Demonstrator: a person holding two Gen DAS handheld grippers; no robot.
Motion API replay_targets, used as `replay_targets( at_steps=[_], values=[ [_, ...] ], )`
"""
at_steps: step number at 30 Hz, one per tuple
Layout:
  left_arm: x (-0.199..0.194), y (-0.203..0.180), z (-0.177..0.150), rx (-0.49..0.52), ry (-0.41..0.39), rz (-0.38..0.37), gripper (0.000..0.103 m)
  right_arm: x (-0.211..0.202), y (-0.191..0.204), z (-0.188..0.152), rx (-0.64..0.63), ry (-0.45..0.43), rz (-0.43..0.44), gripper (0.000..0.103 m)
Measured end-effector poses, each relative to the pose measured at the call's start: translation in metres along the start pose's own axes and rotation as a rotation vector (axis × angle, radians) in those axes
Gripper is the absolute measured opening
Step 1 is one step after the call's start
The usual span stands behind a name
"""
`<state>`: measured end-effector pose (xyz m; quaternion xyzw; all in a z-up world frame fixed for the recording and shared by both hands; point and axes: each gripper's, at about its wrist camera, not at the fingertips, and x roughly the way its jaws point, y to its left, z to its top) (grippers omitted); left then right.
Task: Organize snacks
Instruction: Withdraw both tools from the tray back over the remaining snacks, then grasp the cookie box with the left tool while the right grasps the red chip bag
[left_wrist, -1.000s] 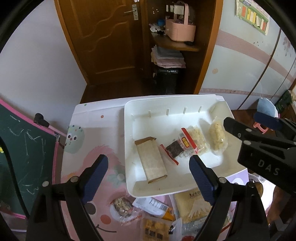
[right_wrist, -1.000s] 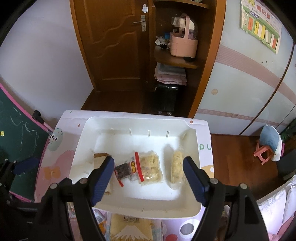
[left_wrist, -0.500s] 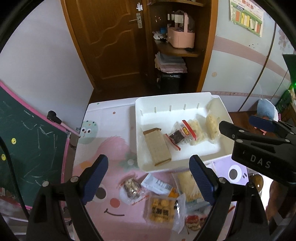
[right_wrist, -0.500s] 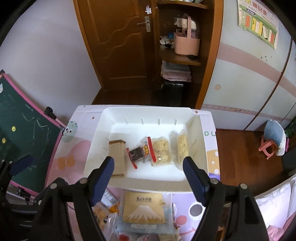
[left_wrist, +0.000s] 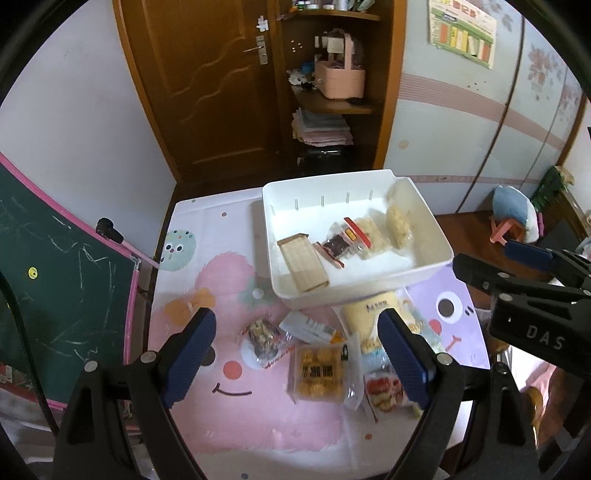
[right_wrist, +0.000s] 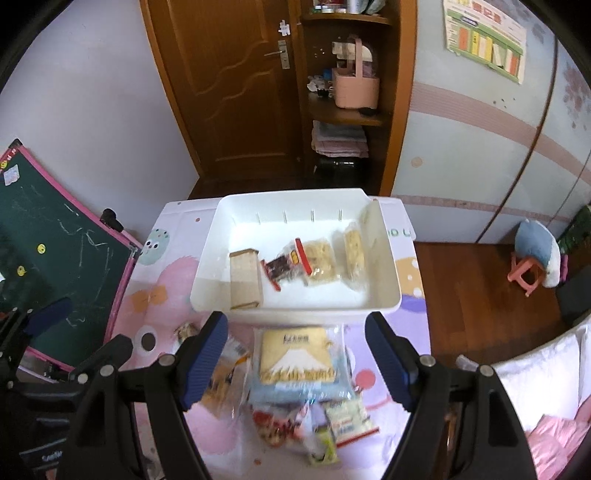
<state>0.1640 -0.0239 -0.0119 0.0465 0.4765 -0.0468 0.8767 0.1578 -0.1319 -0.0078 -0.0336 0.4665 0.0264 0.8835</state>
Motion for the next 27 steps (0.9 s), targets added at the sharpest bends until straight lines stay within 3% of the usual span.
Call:
replay_targets(
  at_steps=[8, 15, 23, 27],
  values=[
    [-0.017, 0.007, -0.029, 0.02, -0.013, -0.031, 0.089, -0.032, 0.003, -0.044, 0.006, 0.002, -0.044, 0.077],
    [0.003, 0.01, -0.056, 0.017, 0.052, -0.062, 0.089, -0.036, -0.002, -0.081, -0.008, 0.017, -0.112, 0.077],
    [0.054, 0.005, -0.089, 0.008, 0.195, -0.142, 0.089, -0.003, -0.009, -0.13, -0.003, 0.096, 0.014, 0.077],
    [0.08, 0.001, -0.099, -0.01, 0.263, -0.176, 0.089, 0.024, -0.006, -0.149, -0.02, 0.142, 0.036, 0.077]
  ],
)
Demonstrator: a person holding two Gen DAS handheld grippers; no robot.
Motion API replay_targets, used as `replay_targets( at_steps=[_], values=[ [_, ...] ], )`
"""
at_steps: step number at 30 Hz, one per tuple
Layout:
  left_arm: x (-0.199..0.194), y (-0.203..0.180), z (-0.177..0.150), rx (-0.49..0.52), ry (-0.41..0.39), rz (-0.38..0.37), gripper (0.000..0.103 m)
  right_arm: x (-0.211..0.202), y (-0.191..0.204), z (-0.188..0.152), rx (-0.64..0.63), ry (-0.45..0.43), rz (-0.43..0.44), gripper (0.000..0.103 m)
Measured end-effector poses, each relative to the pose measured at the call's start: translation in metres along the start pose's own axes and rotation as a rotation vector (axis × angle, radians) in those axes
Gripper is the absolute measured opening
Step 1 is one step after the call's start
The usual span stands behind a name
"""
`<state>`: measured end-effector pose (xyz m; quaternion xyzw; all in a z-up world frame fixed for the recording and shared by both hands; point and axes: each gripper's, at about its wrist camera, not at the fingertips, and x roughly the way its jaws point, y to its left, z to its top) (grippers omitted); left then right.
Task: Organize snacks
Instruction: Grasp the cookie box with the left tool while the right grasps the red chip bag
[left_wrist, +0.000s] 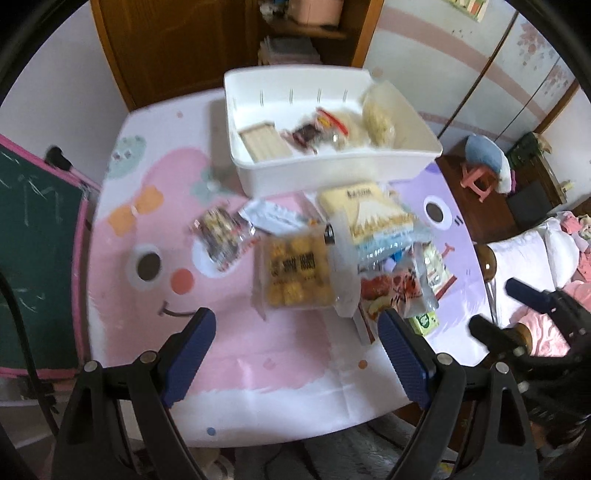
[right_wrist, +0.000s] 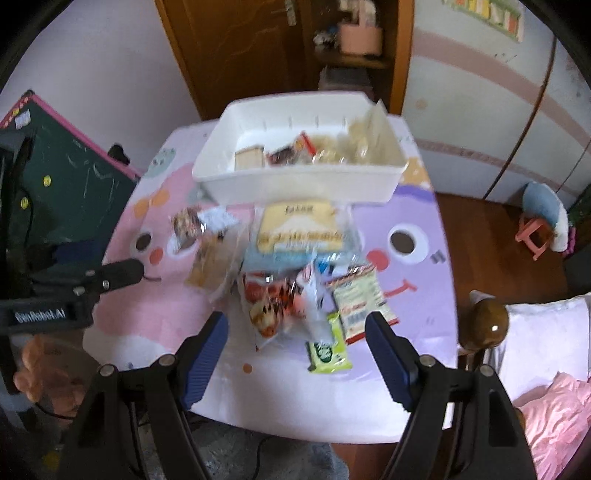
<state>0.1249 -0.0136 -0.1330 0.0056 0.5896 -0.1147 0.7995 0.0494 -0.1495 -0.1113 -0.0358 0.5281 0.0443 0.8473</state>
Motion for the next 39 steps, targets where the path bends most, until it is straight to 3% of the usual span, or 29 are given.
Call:
replay_targets(
  at_steps=[14, 19, 33, 36, 39],
  values=[
    [0.095, -0.019, 0.025, -0.037, 0.155, -0.006, 0.089, 0.089, -0.006, -0.008, -0.082, 0.118, 0.011, 0.077],
    [0.122, -0.015, 0.034, -0.078, 0.195, 0.037, 0.089, 0.106, 0.003, -0.003, -0.16, 0.129, 0.004, 0.077],
    [0.148, 0.006, 0.042, -0.157, 0.213, -0.002, 0.098, 0.136, 0.015, 0.002, -0.213, 0.185, 0.098, 0.075],
    [0.146, 0.009, 0.041, -0.152, 0.2, -0.019, 0.092, 0.139, 0.02, 0.002, -0.222, 0.187, 0.125, 0.072],
    [0.137, 0.013, 0.039, -0.132, 0.175, -0.035, 0.077, 0.139, 0.025, 0.001, -0.242, 0.187, 0.129, 0.065]
  ],
)
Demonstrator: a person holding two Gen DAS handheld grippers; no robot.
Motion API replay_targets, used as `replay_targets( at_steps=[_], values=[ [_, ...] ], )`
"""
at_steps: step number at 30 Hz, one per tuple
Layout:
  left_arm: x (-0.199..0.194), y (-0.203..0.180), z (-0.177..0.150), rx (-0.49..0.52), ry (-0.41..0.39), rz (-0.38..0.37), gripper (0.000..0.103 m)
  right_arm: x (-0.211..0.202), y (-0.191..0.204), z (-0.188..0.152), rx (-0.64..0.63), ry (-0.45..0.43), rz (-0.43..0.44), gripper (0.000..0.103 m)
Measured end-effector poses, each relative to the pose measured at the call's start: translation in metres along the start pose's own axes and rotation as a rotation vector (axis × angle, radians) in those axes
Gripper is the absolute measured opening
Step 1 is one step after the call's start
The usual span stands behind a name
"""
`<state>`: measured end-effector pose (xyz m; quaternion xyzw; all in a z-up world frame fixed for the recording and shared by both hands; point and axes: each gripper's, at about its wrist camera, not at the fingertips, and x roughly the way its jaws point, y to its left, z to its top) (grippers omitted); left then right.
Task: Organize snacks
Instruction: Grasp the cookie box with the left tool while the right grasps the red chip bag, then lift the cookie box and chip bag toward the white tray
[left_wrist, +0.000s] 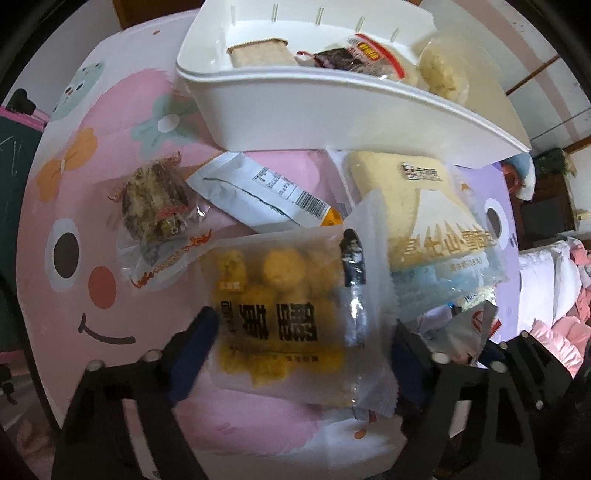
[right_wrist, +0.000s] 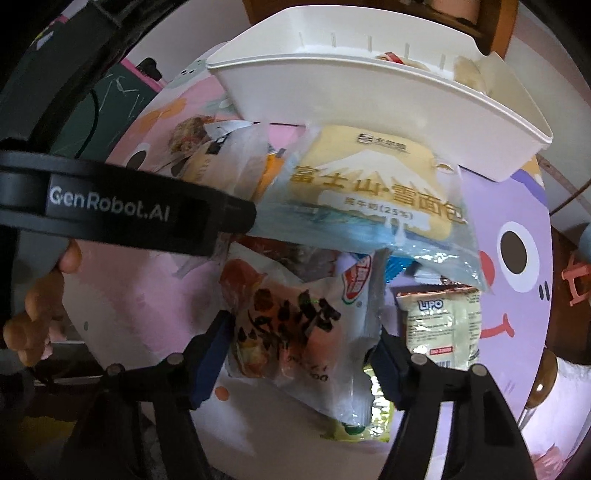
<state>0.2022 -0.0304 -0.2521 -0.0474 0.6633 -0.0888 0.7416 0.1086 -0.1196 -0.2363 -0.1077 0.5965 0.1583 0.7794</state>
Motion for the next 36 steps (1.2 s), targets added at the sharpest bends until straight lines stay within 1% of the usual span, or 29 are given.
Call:
replay_targets(
  at_steps=[1, 2, 3, 4, 6, 8, 9, 11, 16, 21, 25, 28, 32, 36],
  values=[
    [-0.003, 0.0, -0.001, 0.007, -0.007, 0.008, 0.069, -0.001, 0.002, 0.0, -0.01, -0.002, -0.009, 0.062],
    [-0.006, 0.001, -0.003, 0.019, -0.015, 0.01, 0.065, -0.002, 0.004, 0.0, -0.022, -0.003, -0.014, 0.054],
    [-0.008, 0.0, -0.004, 0.024, -0.02, 0.007, 0.063, -0.003, 0.006, 0.0, -0.031, -0.003, -0.014, 0.053],
    [-0.012, 0.002, -0.006, 0.028, -0.031, 0.008, 0.058, -0.004, 0.008, -0.001, -0.037, 0.0, -0.023, 0.051],
    [-0.018, 0.001, -0.008, 0.038, -0.044, 0.007, 0.052, -0.004, 0.014, -0.001, -0.048, 0.004, -0.034, 0.05],
    [-0.025, 0.0, -0.011, 0.05, -0.058, 0.016, 0.044, -0.005, 0.02, -0.003, -0.057, 0.012, -0.029, 0.05],
    [-0.029, 0.0, -0.012, 0.051, -0.068, 0.02, 0.042, -0.006, 0.024, -0.003, -0.061, 0.009, -0.029, 0.05],
    [-0.036, 0.0, -0.014, 0.049, -0.084, 0.017, 0.035, -0.011, 0.032, -0.003, -0.075, 0.001, -0.028, 0.05],
    [-0.054, 0.012, -0.023, 0.022, -0.109, 0.004, 0.03, -0.029, 0.048, -0.004, -0.108, -0.039, -0.045, 0.049],
    [-0.082, 0.023, -0.038, 0.012, -0.145, -0.021, 0.027, -0.047, 0.055, -0.006, -0.105, -0.073, -0.069, 0.049],
    [-0.11, 0.021, -0.048, 0.037, -0.2, -0.016, 0.027, -0.066, 0.059, -0.005, -0.087, -0.102, -0.094, 0.049],
    [-0.136, 0.016, -0.055, 0.078, -0.257, 0.0, 0.027, -0.083, 0.06, -0.004, -0.072, -0.119, -0.119, 0.049],
    [-0.175, 0.008, -0.062, 0.14, -0.339, 0.029, 0.027, -0.115, 0.062, 0.004, -0.067, -0.185, -0.168, 0.05],
    [-0.205, 0.005, -0.064, 0.162, -0.395, 0.03, 0.027, -0.148, 0.064, 0.019, -0.048, -0.267, -0.205, 0.05]
  ],
)
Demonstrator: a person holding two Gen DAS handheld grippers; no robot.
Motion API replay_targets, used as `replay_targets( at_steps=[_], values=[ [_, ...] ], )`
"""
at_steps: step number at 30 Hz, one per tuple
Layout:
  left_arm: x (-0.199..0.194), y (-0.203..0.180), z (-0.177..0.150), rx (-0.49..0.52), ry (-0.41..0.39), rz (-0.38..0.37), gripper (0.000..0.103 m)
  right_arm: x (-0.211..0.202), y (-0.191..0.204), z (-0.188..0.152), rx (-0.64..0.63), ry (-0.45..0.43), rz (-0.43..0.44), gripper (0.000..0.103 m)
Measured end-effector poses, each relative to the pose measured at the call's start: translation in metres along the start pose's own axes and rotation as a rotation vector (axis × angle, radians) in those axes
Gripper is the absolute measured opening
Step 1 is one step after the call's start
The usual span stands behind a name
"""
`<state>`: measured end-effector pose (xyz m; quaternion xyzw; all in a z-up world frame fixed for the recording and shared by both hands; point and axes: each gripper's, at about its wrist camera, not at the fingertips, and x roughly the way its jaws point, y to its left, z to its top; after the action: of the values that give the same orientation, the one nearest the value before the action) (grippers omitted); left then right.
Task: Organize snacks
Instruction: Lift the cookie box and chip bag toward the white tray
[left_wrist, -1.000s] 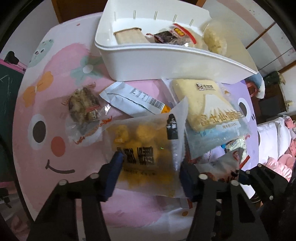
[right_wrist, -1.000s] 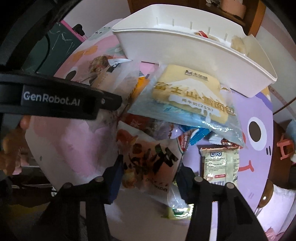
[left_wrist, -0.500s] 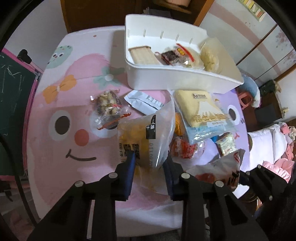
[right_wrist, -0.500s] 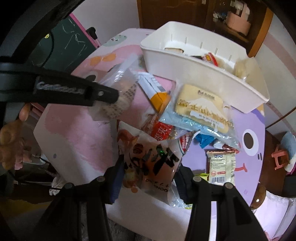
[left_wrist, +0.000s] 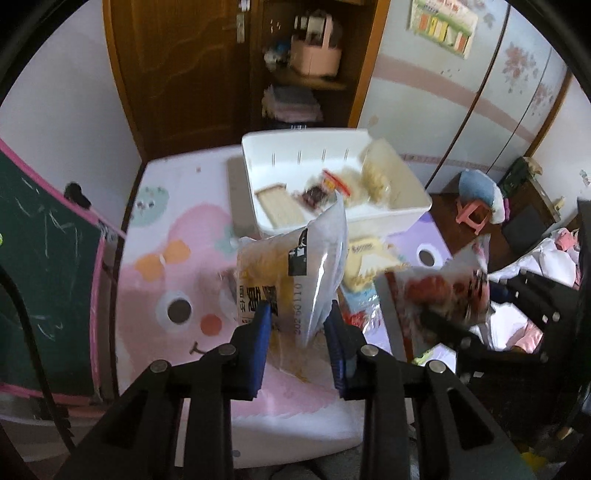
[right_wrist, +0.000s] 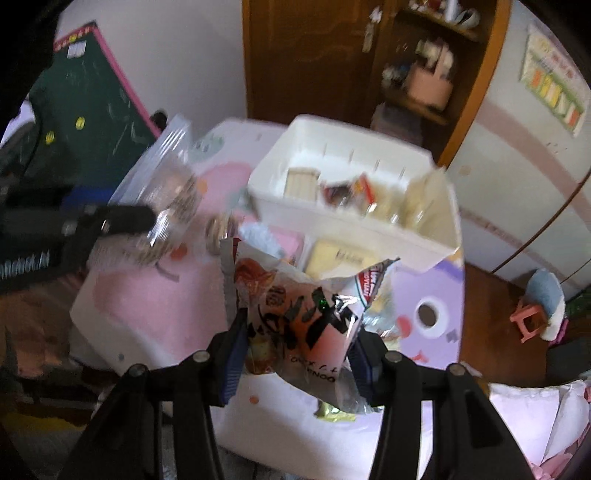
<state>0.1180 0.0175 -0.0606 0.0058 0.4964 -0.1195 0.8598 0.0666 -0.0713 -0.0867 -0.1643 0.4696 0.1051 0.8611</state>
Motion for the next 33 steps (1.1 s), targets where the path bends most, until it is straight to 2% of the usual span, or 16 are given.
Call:
replay_targets(
  at_steps=[6, 11, 21, 27, 30, 33],
  values=[
    [-0.035, -0.009, 0.03, 0.038, -0.091, -0.011, 0.027, -0.047, -0.012, 0.031, 0.022, -0.14, -0.085, 0.05],
    [-0.06, -0.021, 0.064, 0.067, -0.171, -0.024, 0.027, -0.072, -0.033, 0.054, 0.081, -0.205, -0.136, 0.05],
    [-0.067, -0.047, 0.133, 0.116, -0.243, -0.005, 0.025, -0.099, -0.078, 0.096, 0.14, -0.301, -0.181, 0.05],
    [-0.038, -0.052, 0.174, 0.109, -0.221, -0.006, 0.025, -0.078, -0.103, 0.122, 0.148, -0.284, -0.188, 0.05],
    [-0.009, -0.05, 0.193, 0.096, -0.176, -0.009, 0.025, -0.054, -0.119, 0.135, 0.178, -0.24, -0.165, 0.051],
    [0.022, -0.046, 0.205, 0.076, -0.124, -0.003, 0.025, -0.019, -0.138, 0.147, 0.23, -0.159, -0.121, 0.051]
  ],
)
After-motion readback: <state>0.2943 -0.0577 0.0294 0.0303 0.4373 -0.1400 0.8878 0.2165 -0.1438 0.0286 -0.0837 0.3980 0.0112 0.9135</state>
